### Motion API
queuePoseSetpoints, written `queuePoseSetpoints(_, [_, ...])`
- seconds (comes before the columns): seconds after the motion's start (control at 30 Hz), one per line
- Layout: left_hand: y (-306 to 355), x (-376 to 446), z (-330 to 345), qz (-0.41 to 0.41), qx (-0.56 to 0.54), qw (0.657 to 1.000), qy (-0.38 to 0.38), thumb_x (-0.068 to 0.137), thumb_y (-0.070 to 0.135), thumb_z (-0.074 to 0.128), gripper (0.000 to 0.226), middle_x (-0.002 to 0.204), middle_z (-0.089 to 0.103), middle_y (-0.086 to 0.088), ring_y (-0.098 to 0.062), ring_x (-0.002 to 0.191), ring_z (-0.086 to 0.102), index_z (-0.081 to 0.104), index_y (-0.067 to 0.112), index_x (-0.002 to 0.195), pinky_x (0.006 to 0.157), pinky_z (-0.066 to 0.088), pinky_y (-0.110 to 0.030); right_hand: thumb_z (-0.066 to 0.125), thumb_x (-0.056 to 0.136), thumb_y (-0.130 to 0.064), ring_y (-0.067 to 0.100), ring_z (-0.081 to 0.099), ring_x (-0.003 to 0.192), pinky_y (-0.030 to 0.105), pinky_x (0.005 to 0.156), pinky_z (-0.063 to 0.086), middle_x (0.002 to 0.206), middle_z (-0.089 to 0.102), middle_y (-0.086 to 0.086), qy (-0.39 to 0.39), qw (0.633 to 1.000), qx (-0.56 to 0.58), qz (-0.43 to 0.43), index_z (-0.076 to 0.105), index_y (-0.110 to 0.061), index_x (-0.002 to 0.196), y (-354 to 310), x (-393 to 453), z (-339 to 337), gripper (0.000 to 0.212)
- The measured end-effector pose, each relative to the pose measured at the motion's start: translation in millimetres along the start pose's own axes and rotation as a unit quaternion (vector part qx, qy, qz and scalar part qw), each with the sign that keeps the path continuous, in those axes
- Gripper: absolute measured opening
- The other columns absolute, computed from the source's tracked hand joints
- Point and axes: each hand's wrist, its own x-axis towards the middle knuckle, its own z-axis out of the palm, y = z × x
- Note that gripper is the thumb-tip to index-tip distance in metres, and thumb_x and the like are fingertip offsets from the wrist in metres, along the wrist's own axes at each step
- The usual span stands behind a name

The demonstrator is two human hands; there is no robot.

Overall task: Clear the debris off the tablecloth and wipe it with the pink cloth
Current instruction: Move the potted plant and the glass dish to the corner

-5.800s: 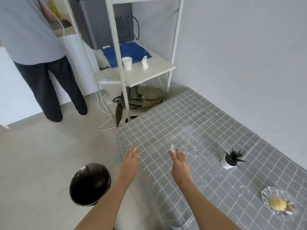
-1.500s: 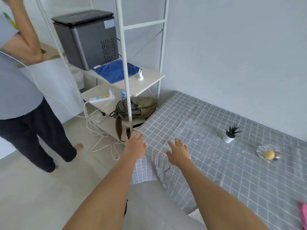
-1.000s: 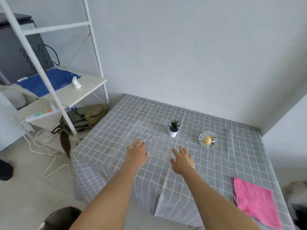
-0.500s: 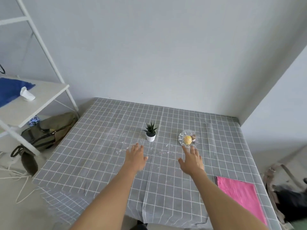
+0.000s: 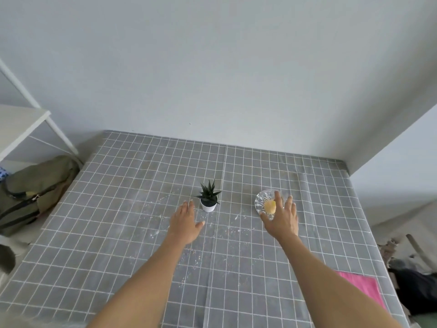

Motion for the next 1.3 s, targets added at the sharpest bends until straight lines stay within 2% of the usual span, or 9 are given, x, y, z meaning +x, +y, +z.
queuePoseSetpoints(0.17, [4.2, 27.9, 5.1, 0.066, -0.111, 0.989, 0.072, 0.087, 0.051, 0.058, 0.076, 0.154, 0.028, -0.005, -0.024, 0.141, 0.029, 0.028, 0.012, 0.145, 0.116, 0.024, -0.042, 0.068, 0.08, -0.05, 0.038, 0.014, 0.145, 0.054, 0.112, 0.027, 0.16, 0.002, 0.017, 0.035, 0.997, 0.067, 0.011, 0.008, -0.035, 0.152, 1.1, 19.1, 12.6, 0.095])
queuePoseSetpoints(0.33, [7.2, 38.0, 23.3, 0.049, -0.204, 0.97, 0.12, 0.076, 0.058, 0.064, 0.076, 0.136, 0.051, -0.005, -0.025, 0.122, 0.051, 0.042, 0.014, 0.134, 0.1, 0.043, -0.05, 0.081, 0.07, -0.045, 0.044, 0.03, 0.137, 0.06, 0.1, 0.042, 0.155, 0.014, 0.022, 0.056, 0.988, 0.146, -0.011, 0.006, -0.043, 0.149, 11.8, 25.1, 34.0, 0.109])
queuePoseSetpoints(0.4, [8.6, 41.5, 32.0, 0.041, -0.225, 0.961, 0.153, 0.076, 0.062, 0.06, 0.079, 0.134, 0.053, -0.005, -0.024, 0.122, 0.05, 0.043, 0.012, 0.134, 0.1, 0.042, -0.049, 0.083, 0.067, -0.047, 0.044, 0.035, 0.133, 0.061, 0.097, 0.044, 0.153, 0.019, 0.021, 0.076, 0.983, 0.164, -0.018, 0.01, -0.042, 0.148, 13.6, 26.9, 39.7, 0.109])
queuePoseSetpoints(0.57, [16.5, 45.2, 47.9, 0.011, -0.253, 0.945, 0.206, 0.076, 0.065, 0.06, 0.078, 0.122, 0.058, -0.004, -0.024, 0.116, 0.049, 0.049, 0.007, 0.127, 0.097, 0.043, -0.05, 0.086, 0.064, -0.047, 0.038, 0.023, 0.142, 0.056, 0.103, 0.037, 0.156, 0.017, 0.018, 0.133, 0.972, 0.193, -0.017, 0.021, -0.033, 0.146, 11.9, 28.9, 48.3, 0.106])
queuePoseSetpoints(0.8, [20.0, 46.3, 47.7, 0.019, -0.295, 0.932, 0.211, 0.072, 0.047, 0.075, 0.066, 0.111, 0.06, -0.004, -0.023, 0.105, 0.057, 0.054, 0.006, 0.119, 0.087, 0.05, -0.036, 0.087, 0.06, -0.048, 0.038, 0.034, 0.137, 0.055, 0.1, 0.041, 0.149, 0.032, 0.018, 0.168, 0.96, 0.224, -0.032, 0.02, -0.043, 0.139, 16.3, 32.3, 54.2, 0.103])
queuePoseSetpoints(0.9, [19.8, 46.5, 47.6, 0.027, -0.311, 0.926, 0.212, 0.073, 0.055, 0.068, 0.066, 0.108, 0.062, -0.005, -0.024, 0.099, 0.06, 0.056, 0.006, 0.116, 0.084, 0.052, -0.038, 0.087, 0.06, -0.048, 0.037, 0.037, 0.134, 0.055, 0.1, 0.041, 0.147, 0.037, 0.016, 0.173, 0.958, 0.228, -0.032, 0.023, -0.04, 0.139, 16.4, 33.7, 55.3, 0.102])
queuePoseSetpoints(1.0, [18.5, 49.5, 49.1, 0.043, -0.327, 0.919, 0.216, 0.076, 0.055, 0.065, 0.065, 0.113, 0.064, -0.006, -0.023, 0.101, 0.061, 0.054, 0.008, 0.12, 0.086, 0.052, -0.043, 0.088, 0.06, -0.043, 0.036, 0.042, 0.129, 0.054, 0.098, 0.042, 0.141, 0.043, 0.013, 0.183, 0.954, 0.233, -0.033, 0.027, -0.036, 0.139, 16.5, 36.1, 56.4, 0.1])
queuePoseSetpoints(1.13, [16.9, 48.9, 47.7, 0.067, -0.333, 0.911, 0.234, 0.079, 0.04, 0.074, 0.074, 0.118, 0.064, -0.001, -0.013, 0.1, 0.063, 0.042, 0.012, 0.139, 0.084, 0.054, -0.027, 0.089, 0.061, -0.039, 0.035, 0.041, 0.128, 0.055, 0.1, 0.04, 0.137, 0.045, 0.013, 0.188, 0.952, 0.24, -0.03, 0.029, -0.034, 0.139, 16.5, 38.0, 59.2, 0.099])
queuePoseSetpoints(1.3, [19.7, 43.8, 39.1, 0.099, -0.317, 0.903, 0.272, 0.079, 0.031, 0.076, 0.058, 0.115, 0.066, 0.0, -0.009, 0.095, 0.064, 0.053, 0.012, 0.128, 0.08, 0.055, -0.026, 0.089, 0.061, -0.039, 0.037, 0.037, 0.131, 0.058, 0.105, 0.033, 0.141, 0.042, 0.016, 0.182, 0.956, 0.23, -0.034, 0.029, -0.035, 0.139, 17.0, 40.7, 61.6, 0.099])
